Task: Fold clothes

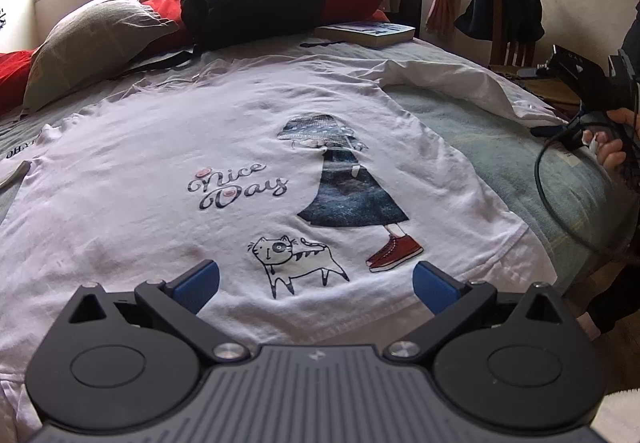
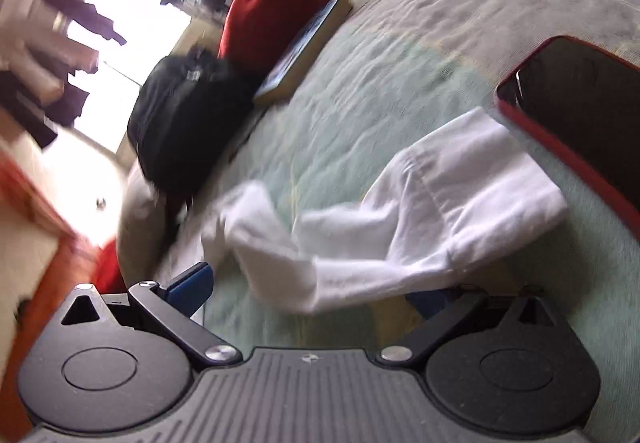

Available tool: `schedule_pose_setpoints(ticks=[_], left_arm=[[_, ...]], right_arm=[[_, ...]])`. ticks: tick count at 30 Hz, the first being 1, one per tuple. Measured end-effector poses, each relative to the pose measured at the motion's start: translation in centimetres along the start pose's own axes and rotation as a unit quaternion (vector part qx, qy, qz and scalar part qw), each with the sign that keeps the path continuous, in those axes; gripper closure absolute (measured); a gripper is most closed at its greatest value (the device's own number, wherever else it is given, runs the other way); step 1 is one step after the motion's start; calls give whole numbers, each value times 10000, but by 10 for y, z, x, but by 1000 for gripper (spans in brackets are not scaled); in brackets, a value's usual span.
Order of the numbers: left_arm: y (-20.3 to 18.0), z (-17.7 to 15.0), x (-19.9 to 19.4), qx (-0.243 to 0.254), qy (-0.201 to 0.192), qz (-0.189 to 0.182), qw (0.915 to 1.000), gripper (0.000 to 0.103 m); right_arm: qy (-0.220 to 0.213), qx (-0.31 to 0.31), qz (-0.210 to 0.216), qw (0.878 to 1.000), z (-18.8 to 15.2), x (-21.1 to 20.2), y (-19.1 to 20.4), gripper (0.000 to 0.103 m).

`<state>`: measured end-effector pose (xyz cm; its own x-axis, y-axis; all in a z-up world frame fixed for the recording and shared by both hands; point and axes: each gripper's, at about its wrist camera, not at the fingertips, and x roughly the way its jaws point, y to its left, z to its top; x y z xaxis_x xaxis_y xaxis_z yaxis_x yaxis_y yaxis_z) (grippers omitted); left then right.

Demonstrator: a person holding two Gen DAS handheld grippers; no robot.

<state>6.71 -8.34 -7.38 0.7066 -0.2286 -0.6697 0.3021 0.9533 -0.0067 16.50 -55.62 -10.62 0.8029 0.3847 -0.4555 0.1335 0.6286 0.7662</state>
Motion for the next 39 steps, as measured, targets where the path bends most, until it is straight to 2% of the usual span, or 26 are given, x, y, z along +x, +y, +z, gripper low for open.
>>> schedule_pose_setpoints(ticks=[7, 8, 13, 15, 16, 17, 21, 25, 33, 39], left_arm=[[-1, 0, 3, 12, 52, 61, 10000, 1], [-2, 0, 4, 20, 66, 73, 9999, 1], [1, 0, 4, -46, 31, 77, 10000, 1], [2, -1, 8, -92, 117, 48, 9999, 1], [1, -1, 9, -65, 138, 61, 9999, 1], [-1, -2, 10, -29, 150, 78, 9999, 1], [-3, -1, 9, 2, 120, 12, 9999, 1], [-3, 0, 10, -47, 127, 8, 9999, 1], [-1, 10, 8, -228, -18, -128, 9997, 1], [-1, 13, 9, -263, -84, -202, 9994, 1]], right_arm=[[-348, -394, -253, 9983, 31, 25, -2, 1], [-378, -462, -383, 9975, 35, 29, -2, 5], [-343, -626, -843, 9939, 36, 22, -9, 36], [-343, -728, -988, 9918, 35, 19, -14, 64], [-336, -776, -1058, 9908, 35, 18, -16, 73], [-312, -831, -1119, 9897, 38, 18, -15, 89], [-241, -1244, -1379, 9823, 48, 21, -2, 94], [-375, -1724, -1609, 9711, 71, 31, 21, 94], [-692, -2574, -2036, 9421, 121, 52, 65, 95], [-1093, -2680, -2253, 9303, 155, 51, 69, 95]])
